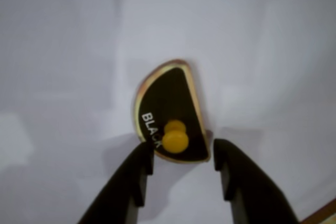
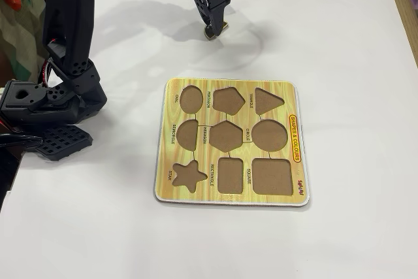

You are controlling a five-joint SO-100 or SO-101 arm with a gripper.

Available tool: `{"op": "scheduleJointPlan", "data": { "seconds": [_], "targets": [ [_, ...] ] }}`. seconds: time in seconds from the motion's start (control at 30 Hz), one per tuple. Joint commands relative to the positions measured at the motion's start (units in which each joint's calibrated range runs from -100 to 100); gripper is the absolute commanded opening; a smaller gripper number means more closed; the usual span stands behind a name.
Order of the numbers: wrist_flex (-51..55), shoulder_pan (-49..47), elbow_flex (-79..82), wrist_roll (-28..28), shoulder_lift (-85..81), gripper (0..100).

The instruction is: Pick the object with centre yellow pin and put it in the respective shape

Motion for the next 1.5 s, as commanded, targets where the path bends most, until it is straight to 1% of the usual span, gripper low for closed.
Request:
{"op": "scheduleJointPlan", "data": {
  "seconds": [0.0, 0.13, 0.53, 0.57, 0.7, 1.27, 1.37, 1.47],
  "targets": [
    [-0.69, 0.62, -2.25, -0.19, -1.01, 13],
    [-3.37, 0.81, -1.71, 0.18, -1.01, 13],
    [-3.28, 0.62, -1.44, 0.44, -0.93, 13],
    [-3.45, 0.52, -0.81, 0.44, -0.93, 13],
    [-4.23, 0.71, 2.07, 0.39, -0.93, 4],
    [-4.49, 0.71, 1.53, 0.29, -1.01, 2],
    [-8.64, 0.62, 2.34, 0.34, -1.09, 3],
    [-10.2, 0.42, 2.34, 0.02, -1.26, 3]
  ]
}}
